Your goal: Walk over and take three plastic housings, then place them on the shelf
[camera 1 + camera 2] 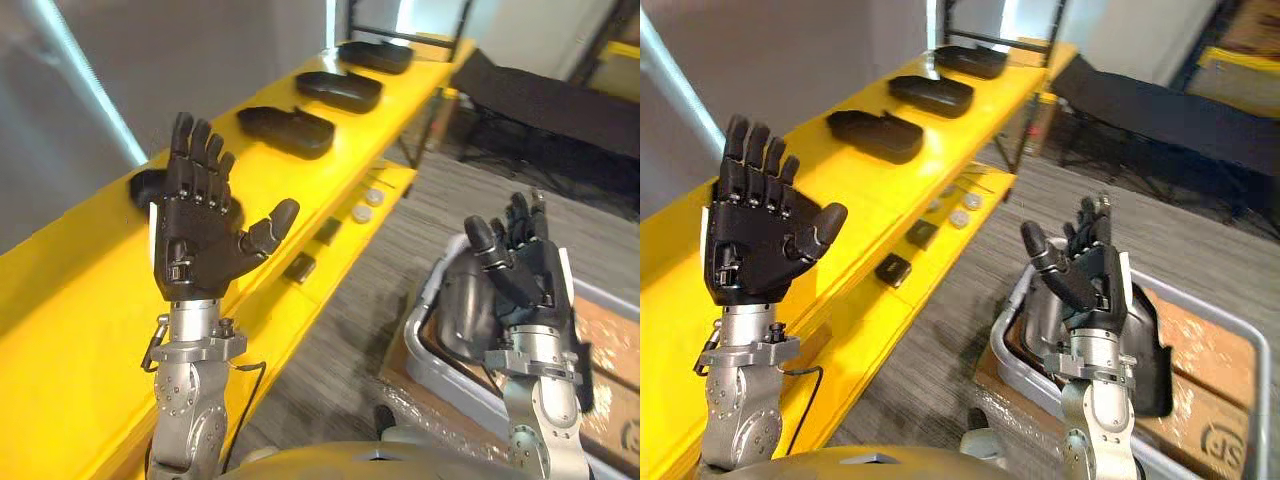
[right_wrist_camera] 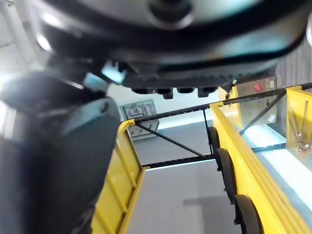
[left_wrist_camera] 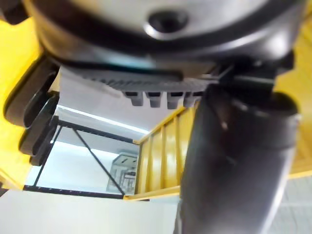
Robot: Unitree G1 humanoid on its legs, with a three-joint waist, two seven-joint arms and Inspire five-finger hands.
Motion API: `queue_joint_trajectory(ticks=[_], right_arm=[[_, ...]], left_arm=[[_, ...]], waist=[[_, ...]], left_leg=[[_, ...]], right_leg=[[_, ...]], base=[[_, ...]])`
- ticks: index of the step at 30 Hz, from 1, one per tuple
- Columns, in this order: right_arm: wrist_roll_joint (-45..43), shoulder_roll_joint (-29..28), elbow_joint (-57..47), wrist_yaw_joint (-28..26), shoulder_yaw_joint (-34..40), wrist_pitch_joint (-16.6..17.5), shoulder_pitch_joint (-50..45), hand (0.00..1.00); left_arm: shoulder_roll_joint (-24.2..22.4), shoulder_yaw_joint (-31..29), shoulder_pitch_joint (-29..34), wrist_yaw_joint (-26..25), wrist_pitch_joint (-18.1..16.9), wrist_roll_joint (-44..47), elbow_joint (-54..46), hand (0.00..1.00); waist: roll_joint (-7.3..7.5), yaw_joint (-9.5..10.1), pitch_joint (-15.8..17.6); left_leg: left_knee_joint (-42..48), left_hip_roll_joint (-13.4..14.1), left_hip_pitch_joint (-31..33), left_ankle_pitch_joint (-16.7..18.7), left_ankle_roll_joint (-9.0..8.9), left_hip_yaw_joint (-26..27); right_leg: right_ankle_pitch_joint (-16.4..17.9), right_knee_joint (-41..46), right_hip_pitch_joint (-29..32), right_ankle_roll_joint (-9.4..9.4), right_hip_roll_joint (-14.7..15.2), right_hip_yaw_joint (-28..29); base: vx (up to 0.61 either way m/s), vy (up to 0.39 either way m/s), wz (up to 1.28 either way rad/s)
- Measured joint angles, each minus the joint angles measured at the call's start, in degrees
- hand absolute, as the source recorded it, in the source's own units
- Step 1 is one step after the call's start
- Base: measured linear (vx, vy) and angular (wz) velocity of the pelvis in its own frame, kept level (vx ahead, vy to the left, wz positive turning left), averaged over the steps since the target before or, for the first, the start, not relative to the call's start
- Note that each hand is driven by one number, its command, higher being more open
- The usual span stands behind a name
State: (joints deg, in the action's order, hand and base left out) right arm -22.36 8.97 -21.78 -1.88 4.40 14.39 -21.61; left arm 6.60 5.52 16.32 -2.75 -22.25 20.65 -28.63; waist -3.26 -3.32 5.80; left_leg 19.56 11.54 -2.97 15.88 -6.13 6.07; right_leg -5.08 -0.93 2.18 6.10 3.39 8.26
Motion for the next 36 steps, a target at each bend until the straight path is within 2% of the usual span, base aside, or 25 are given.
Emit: queue_joint_trajectory(ticks=[3, 8, 10, 12, 13, 14, 16, 17, 18, 19, 21, 22, 23, 25, 26, 27, 28, 29, 30, 31, 32, 33, 34, 35, 36], right_arm=[[-0.93, 0.45, 0.52, -1.78, -3.42, 0.0, 0.52, 1.0], [-0.82, 2.36, 6.01, -0.81, -7.84, -0.04, 7.55, 1.0], [-0.96, 2.23, 8.44, 0.97, -8.22, -0.03, 9.63, 1.0], [-0.8, 0.15, 10.4, 2.92, -8.35, -0.02, 9.73, 1.0], [-0.37, -0.25, 10.37, 3.24, -8.34, 0.05, 8.81, 1.0], [0.37, -1.42, 10.28, 3.43, -8.67, 0.11, 7.06, 1.0], [1.72, -2.67, 10.19, 2.9, -9.34, 0.68, 4.13, 1.0], [1.5, -2.52, 10.19, 1.98, -9.62, 0.87, 3.45, 1.0], [1.35, -2.41, 10.19, 1.73, -9.54, 0.89, 3.61, 1.0], [1.24, -2.1, 10.28, 1.15, -9.59, 1.22, 5.26, 1.0], [1.25, -2.04, 10.45, 1.05, -11.9, 2.36, 9.69, 1.0], [1.42, -2.08, 10.97, 1.65, -14.26, 3.64, 12.27, 1.0], [1.69, -2.09, 11.35, 2.37, -15.38, 4.19, 13.52, 1.0], [3.48, -2.69, 14.18, 4.81, -19.29, 5.08, 17.14, 1.0], [4.43, -3.38, 16.43, 5.64, -21.42, 5.09, 18.59, 1.0], [6.7, -4.64, 18.3, 6.44, -23.07, 5.03, 19.52, 1.0], [7.56, -4.98, 18.97, 6.75, -23.71, 4.9, 19.45, 1.0], [9.01, -5.11, 19.25, 7.55, -24.48, 4.13, 18.99, 1.0], [9.91, -5.15, 19.24, 8.03, -25.09, 2.82, 18.14, 1.0], [10.27, -4.68, 19.26, 8.26, -25.17, 2.13, 17.89, 1.0], [10.28, -3.2, 19.26, 8.58, -25.07, 0.99, 17.59, 1.0], [10.27, -0.98, 19.25, 8.6, -24.2, -0.11, 17.25, 1.0], [10.27, 0.05, 19.25, 8.58, -23.74, -0.51, 16.95, 1.0], [10.09, 1.33, 19.2, 8.55, -21.02, -1.29, 15.7, 1.0], [10.09, 1.58, 19.04, 8.53, -19.86, -1.32, 14.97, 1.0]], left_arm=[[-0.58, -0.37, -0.19, -1.07, 0.1, -0.88, -0.05, 1.0], [-1.26, -1.06, -1.42, -5.37, 0.04, -3.59, -0.03, 1.0], [-0.99, -1.15, -2.74, -5.97, -0.01, -5.4, -0.03, 1.0], [-0.87, -1.15, -3.98, -5.71, -0.09, -5.49, -0.07, 1.0], [-0.89, -1.13, -3.89, -5.47, -0.09, -5.48, -0.09, 1.0], [-0.7, -1.18, -3.14, -5.03, -0.09, -5.39, -0.4, 1.0], [0.21, -1.62, -2.11, -3.56, -0.09, -3.14, -1.11, 1.0], [0.37, -2.15, -1.51, -2.88, -0.07, -2.07, -1.13, 1.0], [0.26, -2.16, -1.07, -3.05, 0.1, -2.02, -1.08, 1.0], [-0.47, -2.57, -0.06, -3.81, 0.15, -2.14, -1.01, 1.0], [-1.04, -4.8, 0.78, -5.47, 0.18, -2.51, -0.52, 1.0], [-1.21, -5.53, 0.79, -5.76, 0.15, -2.75, -0.47, 1.0], [-1.23, -5.84, 0.77, -5.84, 0.12, -2.88, -0.48, 1.0], [-1.3, -6.25, 1.03, -6.32, 0.12, -3.02, -0.47, 1.0], [-1.32, -6.47, 1.6, -6.65, 0.14, -2.98, -0.45, 1.0], [-1.44, -6.62, 2.43, -6.67, 0.2, -2.5, -0.45, 1.0], [-1.46, -6.67, 2.75, -6.67, 0.21, -1.8, -0.45, 1.0], [-1.44, -6.63, 2.97, -6.68, 0.25, -0.32, -0.45, 1.0], [-1.03, -6.64, 3.2, -6.91, 0.25, 0.91, -0.36, 1.0], [-1.32, -6.43, 3.48, -7.16, 0.31, 1.65, -0.05, 1.0], [-3.25, -5.76, 4.45, -7.8, 1.04, 1.9, 0.65, 1.0], [-5.12, -4.26, 5.1, -8.59, 1.66, 2.02, 2.07, 1.0], [-6.01, -3.39, 5.24, -9.01, 2.31, 2.27, 2.58, 1.0], [-7.08, -1.36, 5.58, -9.4, 3.25, 4.83, 3.13, 1.0], [-7.03, -0.86, 5.66, -9.4, 3.41, 6.04, 3.4, 1.0]], waist=[[-0.27, 0.14, 0.21], [-1.21, 1.81, 1.18], [-1.16, 2.34, 2.75], [-0.85, 2.81, 5.74], [-0.91, 2.84, 6.17], [-0.38, 3.18, 6.87], [0.71, 3.46, 7.23], [1.69, 4.0, 7.45], [1.78, 4.41, 7.57], [1.24, 5.17, 8.29], [1.63, 5.61, 8.06], [1.13, 5.74, 8.16], [1.07, 5.89, 8.03], [1.24, 7.4, 7.7], [1.36, 8.62, 7.63], [1.58, 9.85, 7.5], [1.89, 9.81, 7.23], [2.31, 9.59, 6.95], [3.86, 9.53, 6.13], [3.64, 9.45, 6.0], [2.82, 8.96, 5.71], [1.99, 7.54, 5.33], [1.49, 6.63, 5.1], [1.46, 4.84, 5.02], [1.71, 4.23, 5.02]], left_leg=[[2.27, -0.15, 0.77, 0.35, 0.48, -1.05], [0.26, -0.12, 0.93, 0.85, 0.73, -2.15], [2.02, -0.73, 1.91, 1.08, 0.86, -4.56], [5.93, -2.04, 1.41, 3.81, 0.32, -6.43], [6.67, -2.23, 1.32, 4.72, 0.11, -6.57], [7.88, -2.72, 1.27, 6.18, 0.1, -6.61], [9.52, -4.16, 1.88, 6.94, 0.92, -4.85], [10.5, -4.92, 2.84, 7.28, 2.36, -3.09], [9.77, -4.87, 2.99, 6.76, 2.88, -1.62], [7.62, -3.15, 2.58, 4.29, 3.17, 2.55], [5.03, -1.18, 2.76, 1.43, 3.12, 6.62], [4.07, 0.32, 3.29, -0.06, 2.69, 7.22], [3.82, 1.33, 3.7, -0.66, 2.24, 7.5], [2.92, 4.19, 4.51, -2.33, 0.71, 8.74], [2.19, 6.02, 4.6, -3.45, -0.88, 10.12], [1.85, 8.25, 4.89, -4.7, -2.84, 11.68], [2.11, 9.07, 5.3, -5.24, -3.79, 11.88], [2.41, 10.44, 6.02, -6.05, -5.29, 11.9], [2.49, 12.15, 6.62, -7.25, -7.52, 12.04], [1.98, 13.5, 6.45, -8.08, -8.21, 11.97], [-0.2, 15.49, 5.6, -10.62, -8.14, 11.44], [-3.39, 16.7, 4.5, -14.82, -7.19, 11.03], [-4.46, 17.3, 4.53, -17.33, -6.09, 10.64], [-4.07, 18.61, 5.99, -24.33, 0.69, 9.54], [-2.54, 19.15, 7.56, -27.42, 4.66, 9.12]], right_leg=[[-0.8, -0.18, 0.98, 0.7, -0.36, 1.98], [-1.03, 1.25, 2.3, 0.64, -0.47, 0.03], [1.47, 7.43, 4.43, -0.04, -0.33, -1.57], [6.31, 18.37, 6.93, 0.23, 0.44, -1.62], [6.79, 19.87, 7.12, 0.24, 0.55, -1.47], [6.7, 20.76, 7.47, 0.35, 0.65, -0.64], [5.2, 18.26, 7.67, 2.47, 1.86, 0.89], [3.21, 13.71, 7.67, 2.59, 2.7, 1.68], [2.49, 11.01, 7.15, 1.29, 3.72, -0.17], [4.13, 11.61, 8.84, -2.05, 6.3, -7.7], [5.46, 21.7, 10.92, -3.58, 8.25, -15.59], [6.61, 25.63, 9.69, -5.13, 8.8, -18.19], [7.23, 27.1, 8.61, -5.83, 9.14, -19.3], [8.79, 30.73, 5.52, -5.99, 12.11, -22.43], [8.75, 32.21, 4.32, -5.99, 15.3, -23.78], [8.39, 32.66, 3.6, -5.62, 18.94, -24.22], [7.97, 32.13, 3.33, -5.2, 19.96, -24.32], [6.78, 29.47, 2.58, -3.63, 20.78, -24.47], [5.19, 25.79, 1.64, 1.55, 19.88, -24.56], [8.24, 25.69, 1.32, 4.71, 18.42, -24.84], [13.2, 25.98, 1.99, 5.91, 16.17, -25.43], [16.31, 26.39, 2.46, 5.22, 14.21, -25.58], [17.04, 26.85, 2.87, 4.35, 13.25, -25.86], [17.86, 26.48, 2.52, 2.82, 11.28, -26.97], [18.06, 25.37, 1.78, 2.23, 10.52, -27.39]], base=[[0.05, 0.036, -0.57], [-0.01, 0.043, 0.12], [-0.07, 0.026, 0.34], [-0.16, 0.063, 0.24], [-0.24, 0.117, -0.05], [-0.18, 0.104, -0.34], [-0.29, 0.155, -0.59], [-0.32, 0.164, -0.71], [-0.34, 0.163, -1.19], [-0.32, 0.11, -1.21], [-0.26, 0.021, -1.14], [-0.15, -0.059, -0.64], [-0.14, -0.13, -0.5], [-0.1, -0.188, -0.58], [-0.12, -0.386, -0.9], [-0.11, -0.428, -0.89], [-0.08, -0.412, -0.7], [-0.05, -0.408, -0.52], [-0.05, -0.438, -0.55], [-0.06, -0.712, -0.72], [-0.02, -0.72, -0.62], [-0.01, -0.709, -0.49], [0.03, -0.542, -0.17], [0.02, -0.424, -0.02], [0.03, -0.511, -0.1]])
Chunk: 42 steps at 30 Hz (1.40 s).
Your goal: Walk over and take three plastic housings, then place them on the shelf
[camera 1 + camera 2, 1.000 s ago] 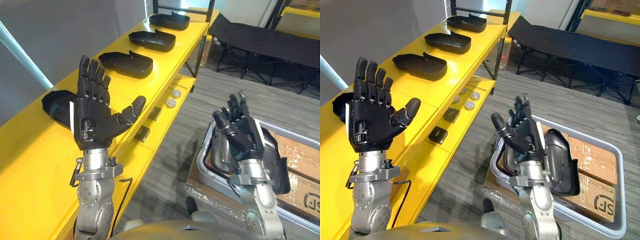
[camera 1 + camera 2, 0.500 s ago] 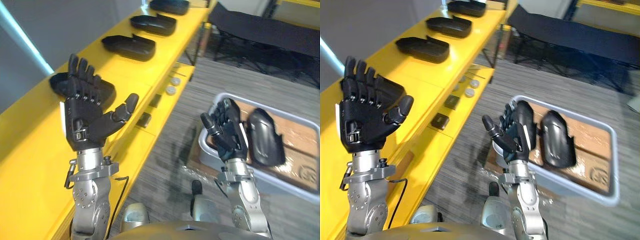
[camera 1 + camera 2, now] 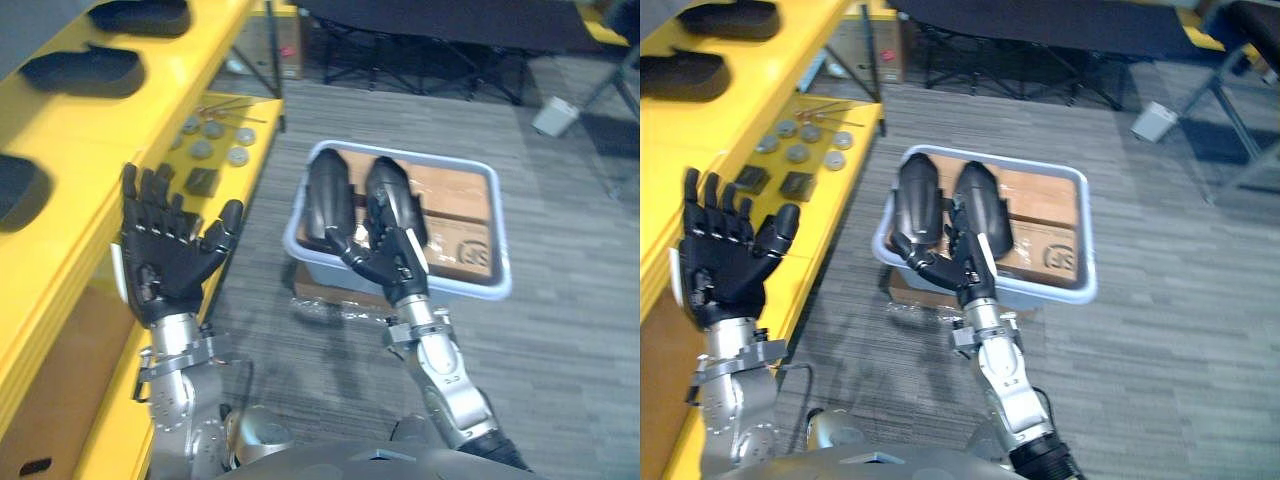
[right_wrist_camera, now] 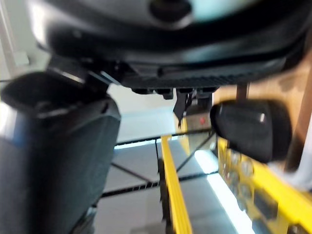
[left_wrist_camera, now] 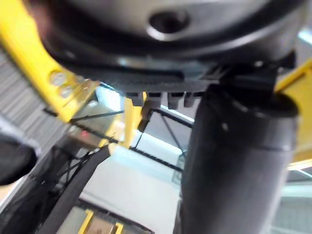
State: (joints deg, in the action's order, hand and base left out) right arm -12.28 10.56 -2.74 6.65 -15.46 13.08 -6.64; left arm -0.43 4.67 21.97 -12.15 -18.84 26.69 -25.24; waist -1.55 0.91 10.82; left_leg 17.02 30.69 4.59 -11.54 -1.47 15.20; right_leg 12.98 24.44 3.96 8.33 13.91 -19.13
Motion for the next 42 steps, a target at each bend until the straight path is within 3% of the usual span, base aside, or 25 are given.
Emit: queue_joint_trajectory(ticks=[1, 2, 3, 5, 7, 9, 13, 16, 18, 21, 24, 29, 33, 37, 42], right_arm=[[0.01, 0.85, -0.79, -0.03, 2.45, 0.04, -1.41, 1.0], [-0.03, 1.58, -0.96, -0.05, 3.79, 0.05, -1.86, 1.0], [-0.55, 3.47, -0.95, 0.13, 6.78, -0.12, -1.95, 1.0], [-0.53, 4.58, -0.88, 1.18, 9.51, -0.33, -1.93, 1.0], [-0.5, 5.53, 1.03, 2.61, 11.65, -0.32, -0.63, 1.0], [-0.5, 5.5, 3.36, 3.47, 12.64, -0.34, 1.02, 1.0], [-0.12, 5.4, 11.26, 6.21, 12.8, -0.44, 7.07, 1.0], [0.75, 5.85, 19.17, 8.8, 14.67, -0.67, 12.18, 1.0], [0.57, 7.87, 30.31, 10.73, 17.08, -1.53, 20.68, 1.0], [0.58, 14.12, 43.42, 13.03, 18.24, -2.23, 34.3, 1.0], [0.64, 20.9, 49.54, 15.18, 17.41, -2.7, 45.14, 1.0], [0.51, 27.28, 60.24, 18.26, 13.57, -3.01, 55.71, 1.0], [0.22, 29.74, 64.14, 18.94, 11.6, -4.54, 60.39, 1.0], [0.3, 31.19, 69.04, 18.77, 8.54, -8.77, 66.33, 1.0], [0.62, 35.83, 72.36, 17.91, 6.04, -13.07, 69.29, 1.0]], left_arm=[[-0.06, 0.62, -0.04, 0.04, 0.13, 0.42, 1.05, 1.0], [-0.18, 1.26, 0.07, 0.04, 0.13, 0.27, 1.69, 1.0], [-0.05, 3.09, 0.65, -0.22, 0.13, -1.15, 2.73, 1.0], [0.23, 4.48, 0.91, -0.57, 0.17, -5.27, 3.98, 1.0], [0.75, 5.07, 0.57, -0.36, 0.83, -7.01, 7.67, 1.0], [1.02, 4.86, 0.3, -0.71, 1.82, -7.18, 10.53, 1.0], [1.11, 2.17, 0.43, -5.87, 8.12, -17.92, 24.59, 1.0], [2.61, 0.62, 1.79, -5.45, 8.14, -22.81, 24.37, 1.0], [5.18, -0.2, -0.03, -4.57, 7.76, -22.56, 22.72, 1.0], [8.58, -1.32, -4.2, -4.28, 7.25, -22.41, 21.0, 1.0], [9.5, -2.39, -6.2, -4.54, 7.23, -21.59, 21.16, 1.0], [10.01, -0.6, -6.33, -5.03, 6.44, -20.57, 31.3, 1.0], [10.19, 3.08, -6.32, -4.85, 6.07, -20.54, 36.29, 1.0], [10.14, 6.18, -6.86, -3.77, 4.61, -19.1, 41.03, 1.0], [10.19, 7.45, -10.45, -1.3, 3.41, -12.42, 46.26, 1.0]], waist=[[0.62, 0.04, 0.13], [0.74, 0.46, 0.24], [-0.21, 0.86, -0.34], [-0.65, 1.0, -0.62], [-1.23, 1.69, -0.98], [-1.81, 2.07, -1.36], [-1.01, 3.45, -1.14], [0.57, 4.74, -0.05], [1.31, 6.26, 1.61], [1.19, 8.37, 6.43], [0.93, 10.16, 10.47], [0.89, 13.12, 12.64], [0.18, 14.71, 14.83], [-1.35, 15.18, 16.51], [-3.23, 17.31, 17.44]], left_leg=[[3.4, -0.85, 2.11, 1.19, -1.08, -2.05], [4.89, -2.15, 2.8, 4.16, -3.65, -3.24], [7.21, -7.46, 4.21, 9.88, -4.65, -4.86], [6.59, -12.19, 4.45, 15.63, -3.87, -4.72], [0.3, -16.25, 2.89, 16.49, -4.24, -5.97], [-2.55, -16.54, 1.54, 16.21, -4.47, -7.45], [-5.44, -18.49, 0.27, 16.27, -4.71, -7.65], [-5.41, -20.5, 1.08, 16.42, -4.9, -8.63], [-4.87, -21.9, 2.55, 16.33, -5.12, -9.7], [-2.18, -22.95, 6.65, 16.17, -4.78, -11.85], [-0.02, -23.24, 11.23, 15.38, -4.55, -13.27], [3.02, -23.38, 16.6, 15.36, -4.33, -14.94], [4.85, -23.42, 19.36, 15.87, -4.11, -15.84], [7.43, -23.34, 22.54, 16.64, -3.74, -16.09], [8.76, -23.31, 26.26, 16.53, -3.48, -16.26]], right_leg=[[0.3, -2.59, -1.24, -1.03, -0.48, -0.22], [-0.19, -3.44, -1.25, -1.86, -0.73, 0.27], [-1.27, -5.7, -1.3, -3.13, -1.73, 1.44], [-2.03, -7.22, -1.48, -3.83, -2.51, 2.15], [-3.64, -9.51, -1.39, -3.86, -3.6, 2.72], [-4.61, -10.57, -1.25, -3.52, -4.23, 2.53], [-9.69, -17.02, -2.72, -1.88, -3.71, 1.81], [-11.93, -20.26, -3.92, -0.71, -2.22, 0.53], [-13.53, -21.95, -3.83, 0.04, -1.1, -0.52], [-16.15, -23.93, -3.05, 0.04, -0.58, -2.39], [-18.17, -24.78, -0.7, 0.05, -0.72, -3.45], [-19.17, -24.69, 2.15, 0.06, -0.93, -4.76], [-19.5, -24.35, 3.86, -0.06, -1.02, -5.58], [-20.28, -24.38, 5.74, -0.11, -1.11, -5.62], [-21.08, -24.47, 8.59, -0.1, -1.18, -5.62]], base=[[0.02, -0.357, -0.22], [0.02, -0.325, -0.52], [0.01, -0.152, -0.51], [0.04, -0.104, -0.33], [0.04, -0.042, -0.21], [0.02, -0.011, -0.18], [-0.03, 0.088, -0.19], [-0.09, 0.15, 0.13], [-0.14, 0.101, 0.25], [-0.18, 0.084, 0.29], [-0.19, 0.068, 0.2], [-0.02, 0.027, 0.12], [-0.06, 0.013, 0.06], [-0.07, 0.034, -0.03], [-0.03, 0.012, -0.02]])
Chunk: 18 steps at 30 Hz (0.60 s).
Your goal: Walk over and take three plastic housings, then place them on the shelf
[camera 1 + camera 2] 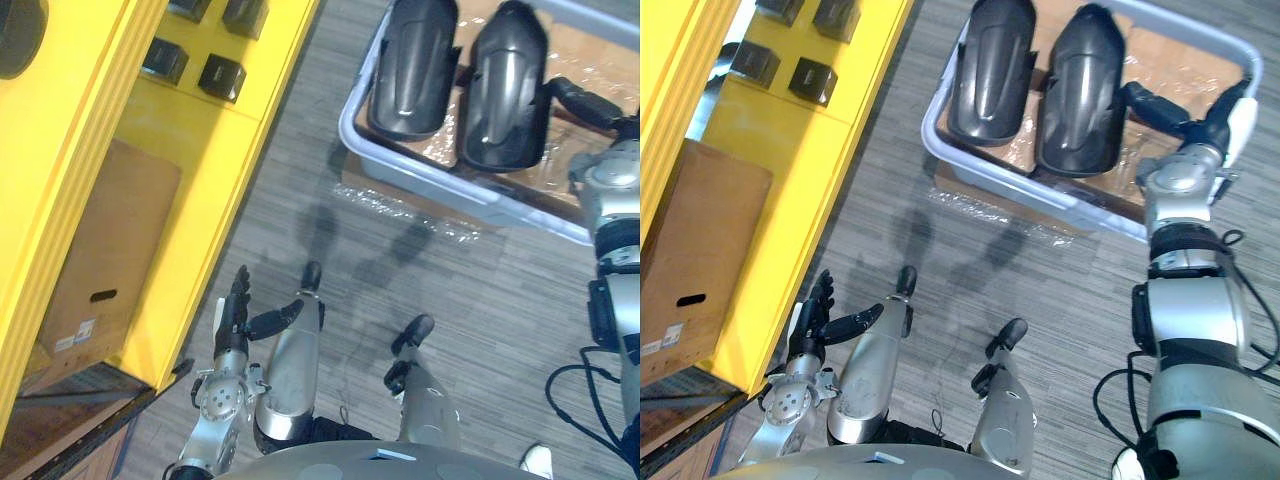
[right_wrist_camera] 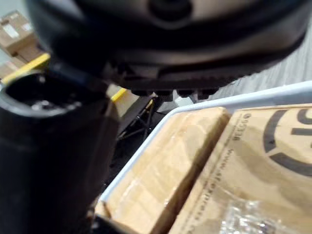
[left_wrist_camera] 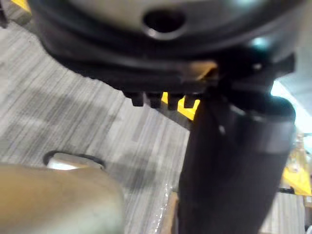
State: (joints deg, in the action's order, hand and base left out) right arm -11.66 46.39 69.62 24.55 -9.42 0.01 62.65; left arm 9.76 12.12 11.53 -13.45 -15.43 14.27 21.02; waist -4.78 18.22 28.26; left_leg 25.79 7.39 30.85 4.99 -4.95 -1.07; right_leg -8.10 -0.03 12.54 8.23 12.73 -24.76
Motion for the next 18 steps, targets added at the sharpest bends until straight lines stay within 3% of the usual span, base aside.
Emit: queue_joint_trajectory(ticks=[3, 8, 9, 11, 18], right_arm=[[0.26, 1.29, 0.75, -0.55, -2.87, -3.1, 2.98, 1.0], [2.15, 2.1, 1.66, -1.46, -6.98, -7.38, 5.73, 1.0], [2.25, 3.78, 1.66, -1.72, -7.17, -8.18, 5.79, 0.0], [2.89, 6.42, 1.66, -3.96, -8.4, -9.3, 5.96, 0.0], [10.74, 12.51, 1.78, -8.92, -15.33, -9.99, 7.49, 0.0]], left_arm=[[0.11, 0.53, -1.91, 0.96, -2.43, 2.35, 4.31, 1.0], [0.89, 0.85, -2.62, 3.61, -3.46, 7.31, 13.4, 1.0], [0.69, 0.88, -2.62, 4.07, -3.5, 8.16, 15.05, 1.0], [0.73, 0.87, -2.6, 5.16, -3.38, 8.2, 18.11, 1.0], [0.61, 1.09, -2.27, 7.94, -4.53, 8.67, 22.45, 1.0]], waist=[[-1.41, 0.5, 0.59], [-2.08, 1.97, 0.79], [-2.32, 2.7, 0.9], [-2.55, 3.64, 1.01], [-3.07, 3.97, 1.26]], left_leg=[[0.08, -0.14, 1.02, -0.08, 0.13, 0.08], [0.13, -0.16, 3.54, -0.14, 0.22, -0.11], [0.26, -0.26, 4.23, -0.17, 0.25, -0.45], [0.54, -0.4, 5.01, -0.16, 0.25, -0.93], [1.41, -0.64, 6.76, -0.12, 0.18, -2.29]], right_leg=[[-0.23, -0.01, 1.12, 0.15, 0.15, 0.0], [-0.22, 0.04, 3.51, 0.15, 0.16, -0.17], [-0.22, 0.07, 3.98, 0.15, 0.17, -0.53], [-0.2, 0.06, 4.51, 0.15, 0.16, -1.04], [0.23, 0.98, 5.37, -0.39, 0.16, -2.61]], base=[[-0.02, -0.001, -0.02], [-0.02, -0.007, 0.01], [-0.02, -0.003, 0.07], [-0.04, -0.004, 0.11], [-0.05, 0.002, 0.07]])
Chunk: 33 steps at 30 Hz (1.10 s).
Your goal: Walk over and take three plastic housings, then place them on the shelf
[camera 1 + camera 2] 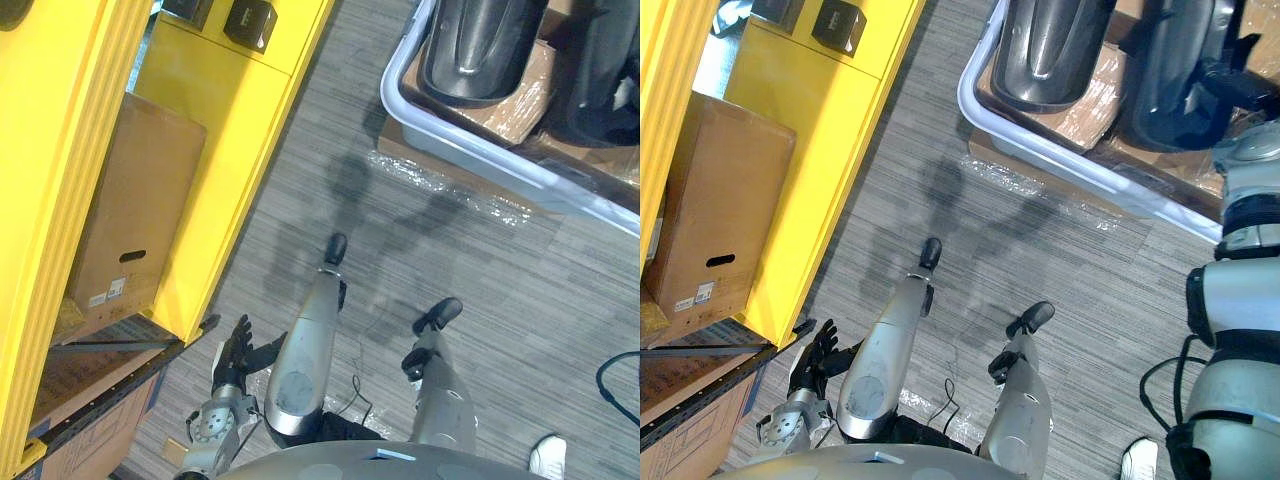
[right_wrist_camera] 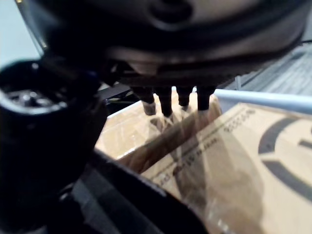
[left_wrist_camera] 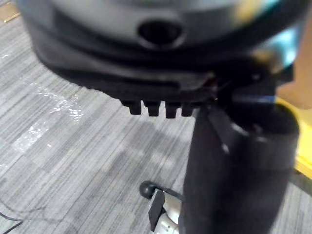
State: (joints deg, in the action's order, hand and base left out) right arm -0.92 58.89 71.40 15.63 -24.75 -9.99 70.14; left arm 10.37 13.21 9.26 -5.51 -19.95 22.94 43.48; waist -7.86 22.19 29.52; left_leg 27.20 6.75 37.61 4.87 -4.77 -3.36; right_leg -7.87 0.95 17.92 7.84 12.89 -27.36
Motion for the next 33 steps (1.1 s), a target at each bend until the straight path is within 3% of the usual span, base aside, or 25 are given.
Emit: queue_joint_trajectory(ticks=[8, 13, 16, 19, 22, 25, 28, 31, 33], right_arm=[[9.09, -0.72, 0.4, -4.08, -5.06, -2.52, 2.47, 0.0], [10.46, -3.78, -1.51, -6.51, -4.02, 0.07, -1.61, 0.0], [11.75, -6.37, -2.2, -6.69, 1.5, 2.79, -8.28, 0.0], [11.93, -11.53, -4.17, -6.6, 6.58, 6.64, -16.08, 0.0], [12.69, -13.31, -5.98, -6.13, 8.76, 7.85, -20.27, 0.0], [14.18, -16.29, -7.81, -5.36, 10.74, 7.55, -22.68, 0.0], [14.22, -17.42, -12.02, -4.28, 11.4, 6.12, -24.93, 0.0], [14.28, -19.08, -16.47, -2.02, 11.55, 3.04, -26.39, 0.0], [16.46, -19.61, -20.53, -0.95, 11.55, 0.4, -27.79, 0.0]], left_arm=[[-0.42, -0.21, 0.08, 0.53, -3.08, 2.15, -1.37, 1.0], [-1.0, -1.96, 0.33, -0.85, -3.58, 2.43, -5.85, 1.0], [-0.99, -5.12, 0.58, -1.69, -3.72, 2.37, -9.71, 1.0], [-0.67, -8.62, 3.4, -2.44, -3.66, 1.31, -13.26, 1.0], [-0.58, -8.95, 5.04, -2.67, -3.43, 1.31, -17.54, 1.0], [-0.42, -11.33, 5.89, -2.67, -2.41, 1.32, -25.36, 1.0], [-0.13, -12.38, 6.14, -2.57, -1.54, 1.38, -31.06, 1.0], [-0.09, -12.72, 6.84, -1.02, 0.49, 1.53, -36.27, 1.0], [-0.08, -11.55, 6.89, 0.3, 3.98, 1.95, -39.55, 1.0]], waist=[[0.14, 0.3, 0.08], [0.58, -0.65, 0.22], [2.63, -0.95, 0.64], [6.79, -2.02, 0.87], [8.38, -2.26, 0.85], [9.96, -2.92, 0.61], [10.58, -3.71, 0.04], [11.73, -5.1, -1.86], [12.34, -5.97, -4.1]], left_leg=[[-2.65, 0.83, -3.54, -1.07, -0.53, 0.62], [-8.04, 0.84, -9.78, -3.39, -1.29, -0.03], [-11.74, 1.08, -13.66, -5.02, -1.99, -1.35], [-14.58, 1.44, -18.15, -5.81, -2.59, -1.83], [-16.13, 1.83, -20.86, -6.41, -2.74, -1.75], [-19.69, 1.87, -24.54, -8.05, -3.06, -1.26], [-22.0, 1.97, -26.67, -9.18, -2.9, -0.6], [-24.45, 2.03, -28.34, -10.22, -2.96, 0.57], [-25.32, 1.95, -29.69, -10.3, -2.91, 1.82]], right_leg=[[0.33, 0.03, -2.18, -0.53, -0.44, -0.39], [2.11, 1.14, -6.04, -1.28, -0.42, -2.04], [4.11, 2.86, -8.42, -1.54, -0.53, -3.54], [5.96, 4.3, -11.62, -1.6, -0.52, -4.4], [6.34, 4.21, -14.03, -1.62, -0.58, -4.82], [6.43, 3.66, -16.22, -1.7, -0.86, -4.95], [6.33, 2.88, -17.35, -1.58, -1.02, -4.81], [5.92, 2.21, -17.55, -1.15, -0.99, -4.07], [5.16, 0.84, -18.34, -0.84, -0.99, -3.28]], base=[[-0.01, -0.031, -0.03], [0.0, -0.057, 0.12], [-0.01, -0.07, 0.26], [0.03, -0.044, 0.16], [0.01, -0.022, 0.1], [-0.03, -0.014, 0.02], [-0.06, -0.025, -0.06], [-0.02, -0.017, -0.14], [0.04, -0.009, -0.17]])
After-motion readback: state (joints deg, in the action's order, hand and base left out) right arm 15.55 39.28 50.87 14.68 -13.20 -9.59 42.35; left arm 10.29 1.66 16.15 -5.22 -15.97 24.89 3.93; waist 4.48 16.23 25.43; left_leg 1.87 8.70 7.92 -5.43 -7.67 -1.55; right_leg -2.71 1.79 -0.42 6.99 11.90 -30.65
